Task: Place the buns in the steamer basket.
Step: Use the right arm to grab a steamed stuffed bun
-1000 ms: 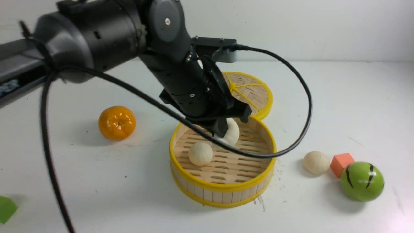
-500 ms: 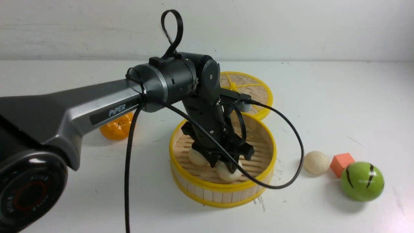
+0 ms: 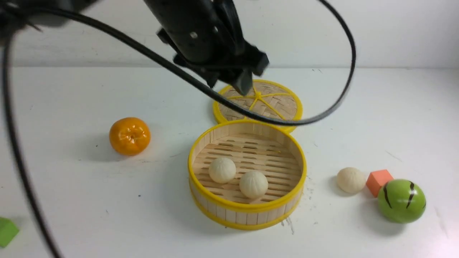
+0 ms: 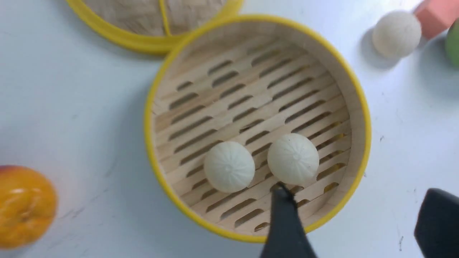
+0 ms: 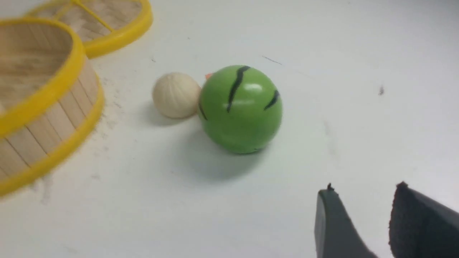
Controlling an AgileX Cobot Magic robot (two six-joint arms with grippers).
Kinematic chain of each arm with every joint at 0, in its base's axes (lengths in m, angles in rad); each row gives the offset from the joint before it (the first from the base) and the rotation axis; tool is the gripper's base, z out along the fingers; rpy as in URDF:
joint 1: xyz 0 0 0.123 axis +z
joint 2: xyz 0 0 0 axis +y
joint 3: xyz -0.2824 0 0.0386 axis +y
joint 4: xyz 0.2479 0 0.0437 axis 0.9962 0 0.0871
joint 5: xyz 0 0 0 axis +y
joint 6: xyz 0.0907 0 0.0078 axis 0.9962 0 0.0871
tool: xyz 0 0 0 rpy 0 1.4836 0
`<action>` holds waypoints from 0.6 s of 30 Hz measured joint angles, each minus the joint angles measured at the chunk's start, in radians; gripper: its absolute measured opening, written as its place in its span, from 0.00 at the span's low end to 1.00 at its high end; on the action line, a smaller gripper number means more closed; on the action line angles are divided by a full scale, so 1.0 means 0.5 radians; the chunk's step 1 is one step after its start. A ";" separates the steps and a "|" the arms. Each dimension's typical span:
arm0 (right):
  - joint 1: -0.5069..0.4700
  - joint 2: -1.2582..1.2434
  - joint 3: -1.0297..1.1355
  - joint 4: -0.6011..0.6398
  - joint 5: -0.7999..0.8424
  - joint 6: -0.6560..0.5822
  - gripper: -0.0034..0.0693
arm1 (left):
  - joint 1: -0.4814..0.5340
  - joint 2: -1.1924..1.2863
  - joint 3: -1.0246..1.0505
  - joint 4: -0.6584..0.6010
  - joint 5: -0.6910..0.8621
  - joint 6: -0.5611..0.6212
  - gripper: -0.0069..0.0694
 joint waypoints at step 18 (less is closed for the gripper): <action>0.000 0.000 0.006 1.061 -0.132 0.426 0.38 | 0.000 -1.333 1.427 0.125 -0.093 -0.225 0.07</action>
